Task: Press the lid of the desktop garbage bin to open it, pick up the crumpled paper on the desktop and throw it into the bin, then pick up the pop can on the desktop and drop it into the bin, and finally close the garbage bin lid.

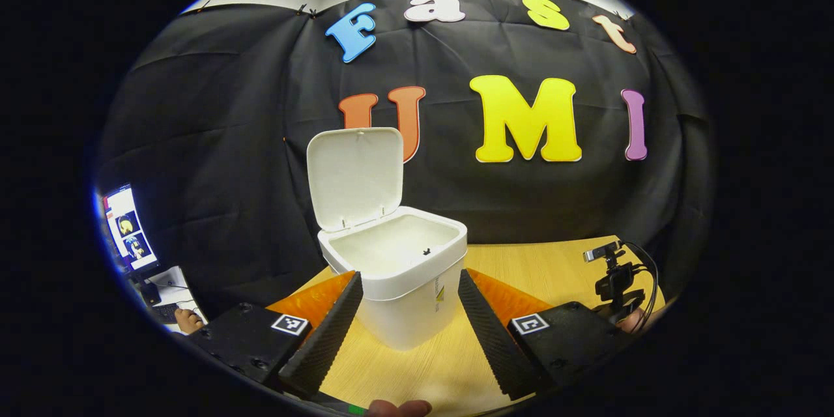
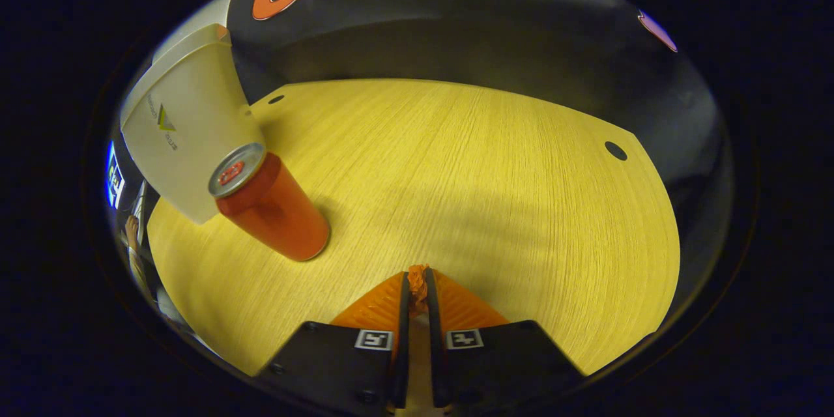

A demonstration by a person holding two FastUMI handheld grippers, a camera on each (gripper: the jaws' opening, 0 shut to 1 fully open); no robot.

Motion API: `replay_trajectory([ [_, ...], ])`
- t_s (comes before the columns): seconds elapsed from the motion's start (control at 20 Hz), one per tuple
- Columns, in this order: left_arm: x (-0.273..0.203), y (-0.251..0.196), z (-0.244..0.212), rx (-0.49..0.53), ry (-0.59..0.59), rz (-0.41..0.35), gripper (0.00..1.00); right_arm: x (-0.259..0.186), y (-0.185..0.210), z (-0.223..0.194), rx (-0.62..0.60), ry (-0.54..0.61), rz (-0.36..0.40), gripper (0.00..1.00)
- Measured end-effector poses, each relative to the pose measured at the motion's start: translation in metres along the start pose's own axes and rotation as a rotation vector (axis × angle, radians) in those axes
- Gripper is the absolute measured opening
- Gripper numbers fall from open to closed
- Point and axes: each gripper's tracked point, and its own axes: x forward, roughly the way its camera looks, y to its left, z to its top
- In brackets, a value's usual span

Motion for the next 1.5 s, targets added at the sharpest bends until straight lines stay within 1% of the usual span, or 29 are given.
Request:
replay_trajectory([
  [0.05, 0.0, 0.0, -0.001, -0.002, -0.003, -0.003, 0.97, -0.007, 0.006, 0.007, 0.008, -0.017, 0.022, 0.05],
  [0.1, -0.001, 0.0, 0.0, -0.004, -0.006, -0.009, 0.97, -0.017, 0.012, 0.015, 0.009, -0.035, 0.039, 0.04],
  [0.15, -0.002, 0.001, -0.001, -0.004, -0.013, -0.016, 0.97, -0.036, 0.018, 0.033, -0.003, -0.073, 0.059, 0.02],
  [0.2, -0.002, 0.003, -0.001, -0.001, -0.016, -0.018, 0.97, -0.051, 0.021, 0.045, -0.009, -0.101, 0.067, 0.02],
  [0.25, -0.001, 0.005, -0.002, -0.001, -0.019, -0.019, 0.97, -0.065, 0.024, 0.058, -0.015, -0.129, 0.071, 0.05],
  [0.4, -0.001, 0.014, -0.004, -0.029, -0.025, -0.015, 0.97, -0.119, 0.048, 0.115, -0.026, -0.249, 0.099, 0.05],
  [0.5, -0.001, 0.021, -0.004, -0.039, -0.03, -0.01, 0.97, -0.153, 0.068, 0.152, -0.036, -0.325, 0.134, 0.05],
  [0.55, 0.0, 0.026, -0.005, -0.046, -0.035, -0.007, 0.97, -0.174, 0.086, 0.177, -0.047, -0.378, 0.163, 0.05],
  [0.65, -0.001, 0.034, -0.006, -0.048, -0.037, 0.001, 0.97, -0.199, 0.111, 0.207, -0.057, -0.446, 0.204, 0.05],
  [0.85, -0.005, 0.053, -0.004, -0.065, -0.046, 0.017, 0.97, -0.238, 0.168, 0.255, -0.099, -0.56, 0.292, 0.05],
  [0.9, -0.006, 0.059, -0.004, -0.068, -0.048, 0.026, 0.97, -0.247, 0.191, 0.264, -0.112, -0.576, 0.335, 0.07],
  [0.95, -0.008, 0.066, -0.003, -0.069, -0.05, 0.036, 0.97, -0.25, 0.207, 0.27, -0.119, -0.585, 0.36, 0.04],
  [1.05, -0.012, 0.078, 0.001, -0.073, -0.06, 0.058, 0.97, -0.248, 0.242, 0.282, -0.154, -0.592, 0.404, 0.04],
  [1.15, -0.017, 0.093, 0.003, -0.073, -0.067, 0.087, 0.97, -0.238, 0.272, 0.289, -0.18, -0.58, 0.435, 0.05],
  [1.2, -0.022, 0.104, 0.003, -0.069, -0.067, 0.106, 0.97, -0.225, 0.295, 0.291, -0.204, -0.56, 0.456, 0.04],
  [1.3, -0.029, 0.125, 0.001, -0.061, -0.07, 0.148, 0.97, -0.205, 0.319, 0.289, -0.237, -0.52, 0.465, 0.05],
  [1.35, -0.032, 0.133, 0.0, -0.058, -0.069, 0.166, 0.97, -0.186, 0.333, 0.285, -0.252, -0.483, 0.467, 0.04],
  [1.45, -0.035, 0.145, -0.003, -0.059, -0.065, 0.186, 0.97, -0.166, 0.344, 0.277, -0.261, -0.433, 0.462, 0.04],
  [1.5, -0.036, 0.151, -0.007, -0.063, -0.057, 0.195, 0.97, -0.149, 0.35, 0.271, -0.284, -0.405, 0.446, 0.02],
])
